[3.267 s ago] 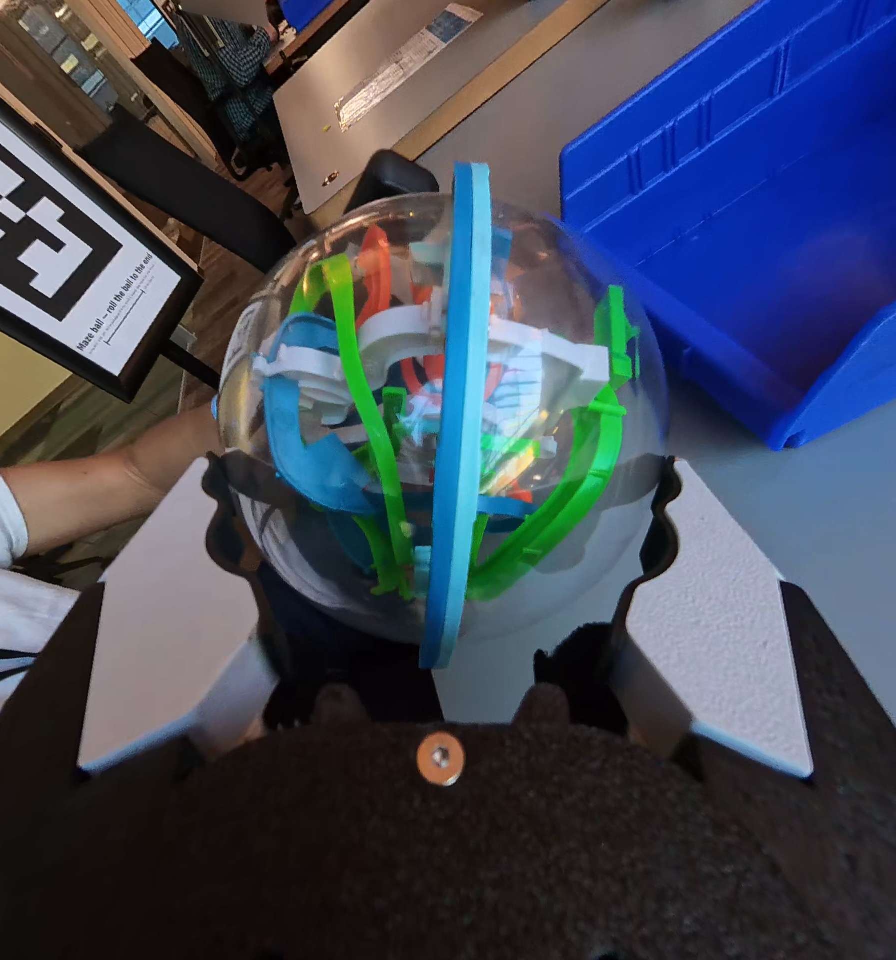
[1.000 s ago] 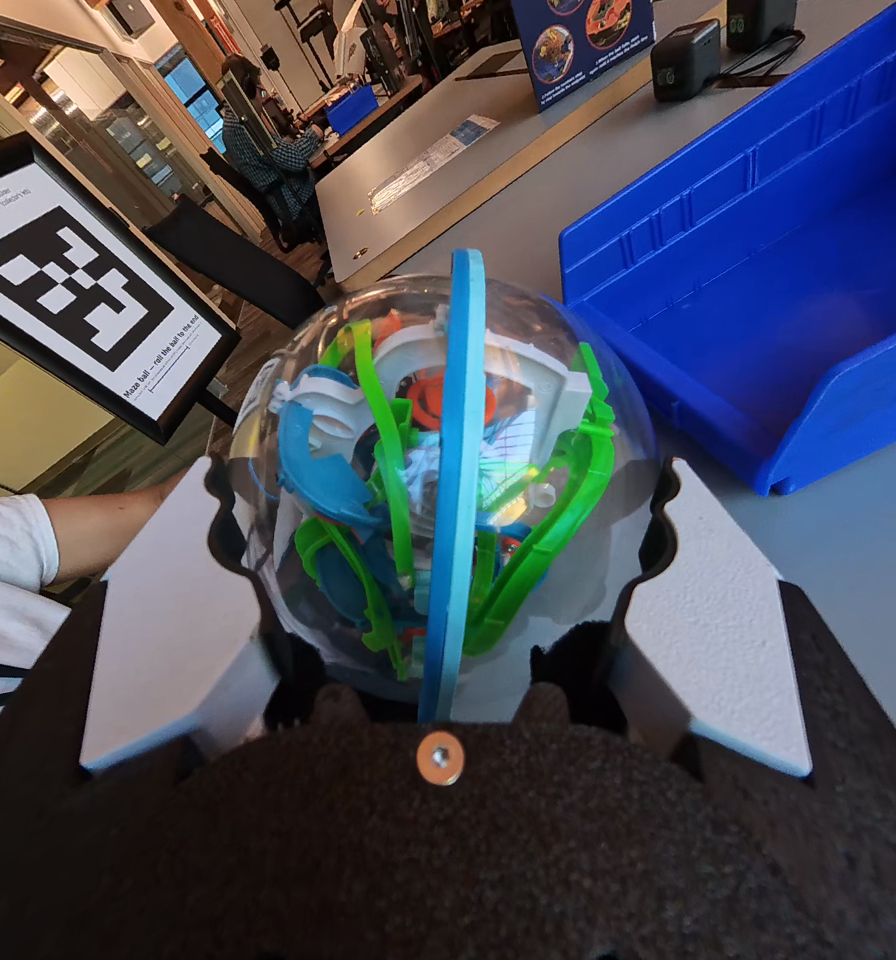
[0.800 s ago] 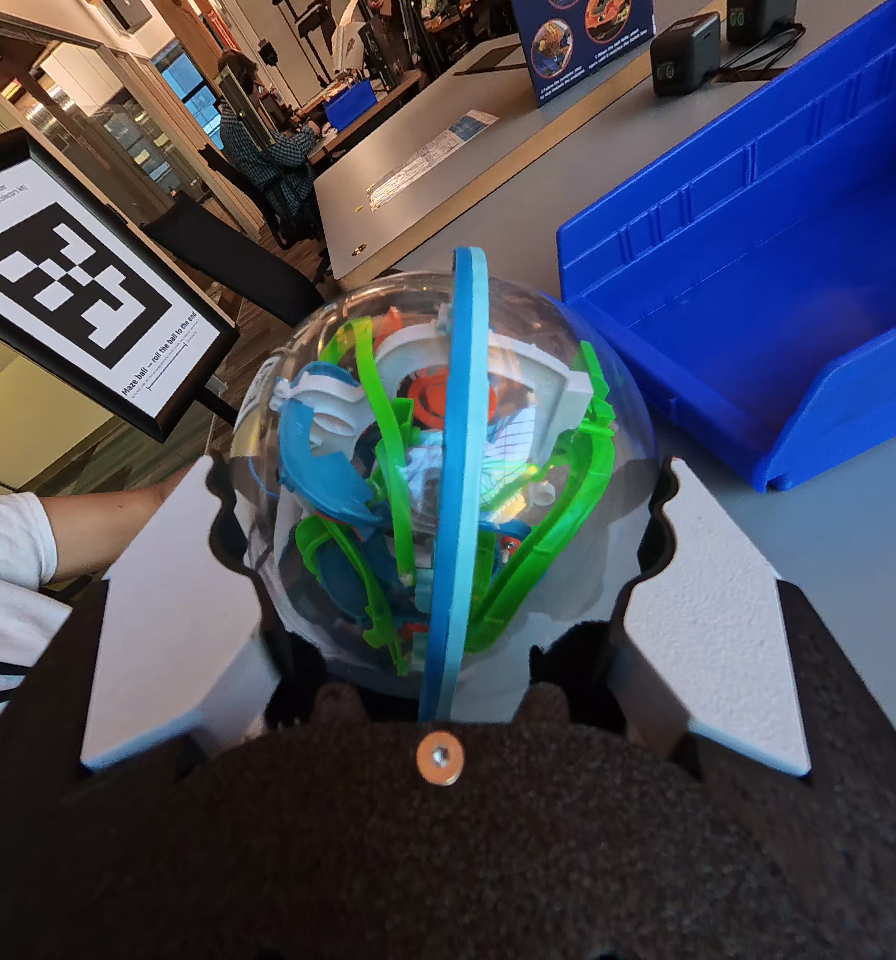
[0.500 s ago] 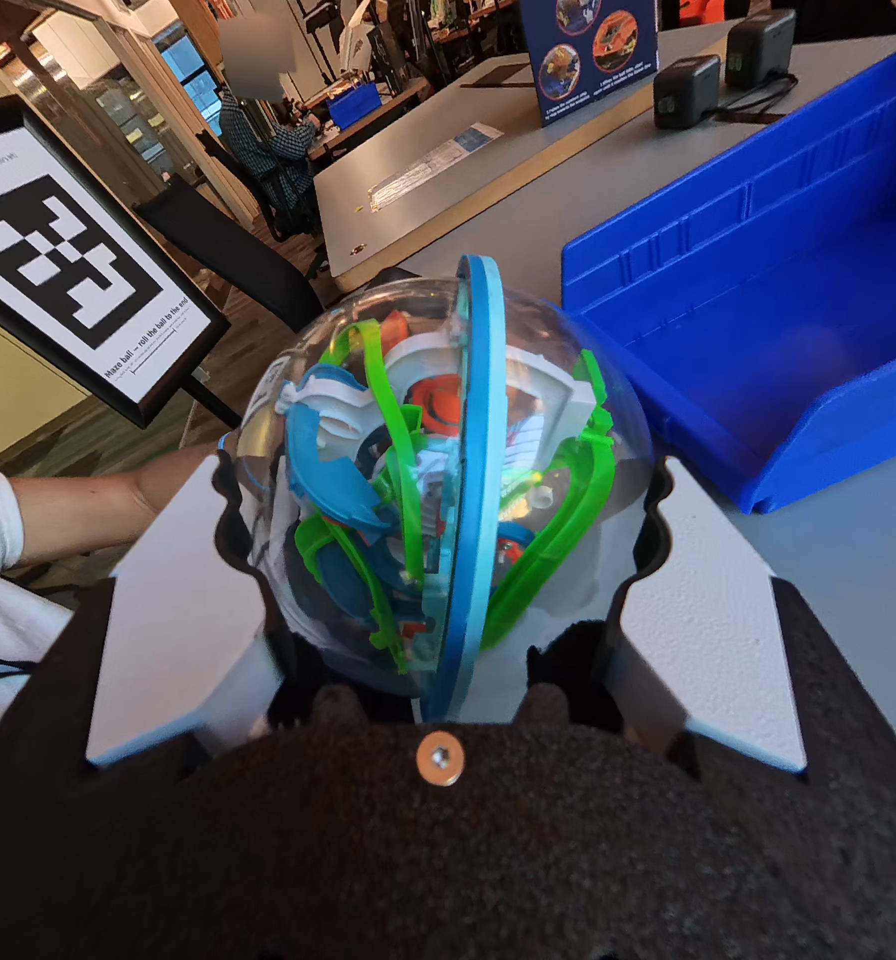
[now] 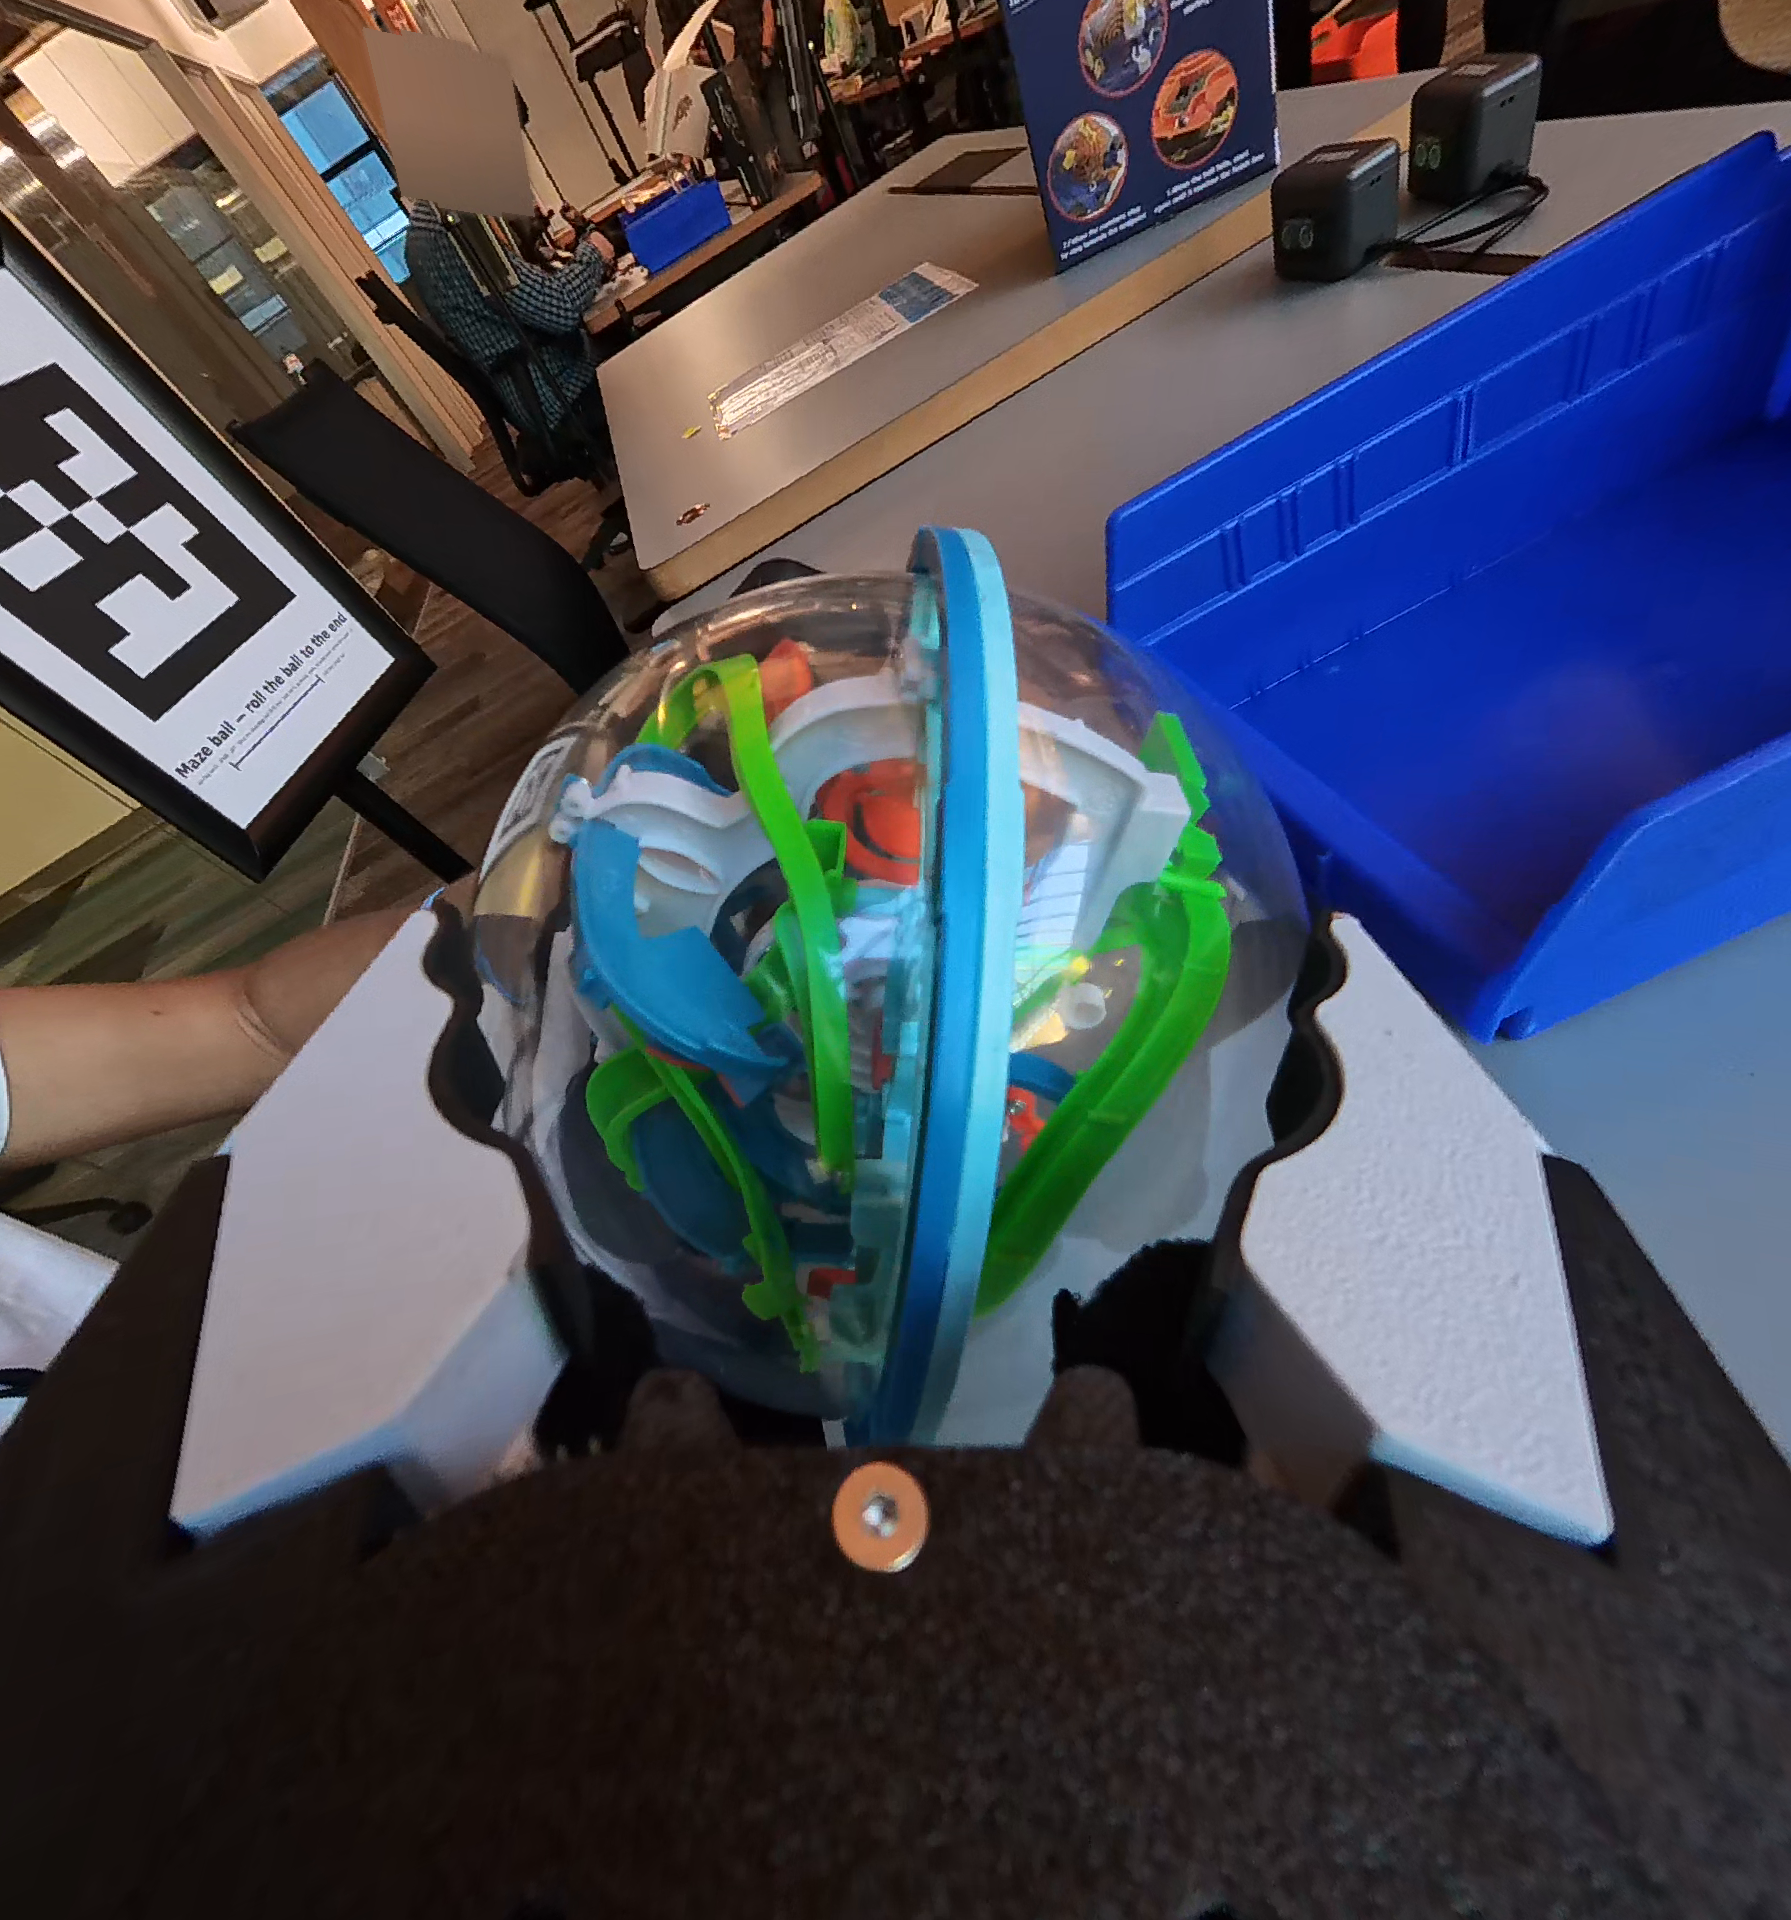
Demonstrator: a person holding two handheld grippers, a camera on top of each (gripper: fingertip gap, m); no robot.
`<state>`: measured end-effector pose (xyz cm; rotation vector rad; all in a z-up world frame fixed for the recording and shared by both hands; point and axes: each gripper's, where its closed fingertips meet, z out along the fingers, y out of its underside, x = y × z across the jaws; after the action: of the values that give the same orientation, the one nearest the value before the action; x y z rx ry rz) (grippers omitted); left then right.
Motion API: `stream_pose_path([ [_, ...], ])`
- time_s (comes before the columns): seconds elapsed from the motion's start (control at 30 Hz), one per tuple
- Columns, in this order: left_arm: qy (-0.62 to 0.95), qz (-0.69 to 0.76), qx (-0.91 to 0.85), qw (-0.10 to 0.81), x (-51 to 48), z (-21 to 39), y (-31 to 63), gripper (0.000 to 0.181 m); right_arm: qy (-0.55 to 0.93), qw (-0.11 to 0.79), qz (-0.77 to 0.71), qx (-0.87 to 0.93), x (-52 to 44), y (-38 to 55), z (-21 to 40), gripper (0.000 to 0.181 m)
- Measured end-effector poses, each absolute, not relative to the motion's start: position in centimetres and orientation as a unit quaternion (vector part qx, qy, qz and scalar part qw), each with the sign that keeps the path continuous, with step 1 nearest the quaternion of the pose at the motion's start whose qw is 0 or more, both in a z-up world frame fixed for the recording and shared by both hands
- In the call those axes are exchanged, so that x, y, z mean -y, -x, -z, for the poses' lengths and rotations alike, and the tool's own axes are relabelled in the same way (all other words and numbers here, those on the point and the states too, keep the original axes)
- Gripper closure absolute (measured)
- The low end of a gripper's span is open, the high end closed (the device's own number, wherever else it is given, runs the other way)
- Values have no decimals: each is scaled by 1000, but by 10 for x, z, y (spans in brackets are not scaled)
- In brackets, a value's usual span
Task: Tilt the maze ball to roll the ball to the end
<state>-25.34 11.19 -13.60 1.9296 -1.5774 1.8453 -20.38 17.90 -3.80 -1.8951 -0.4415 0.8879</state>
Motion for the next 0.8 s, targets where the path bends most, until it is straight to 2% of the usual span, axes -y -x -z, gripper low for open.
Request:
stream_pose_path([
  [0.33,-615,-593,520,24,-105,137,252,53,779,492,-338,195,-182,212,28,31],
  [0.8,-624,-528,573,-69,-118,151,248,53,770,515,-269,264,-176,222,25,28],
])
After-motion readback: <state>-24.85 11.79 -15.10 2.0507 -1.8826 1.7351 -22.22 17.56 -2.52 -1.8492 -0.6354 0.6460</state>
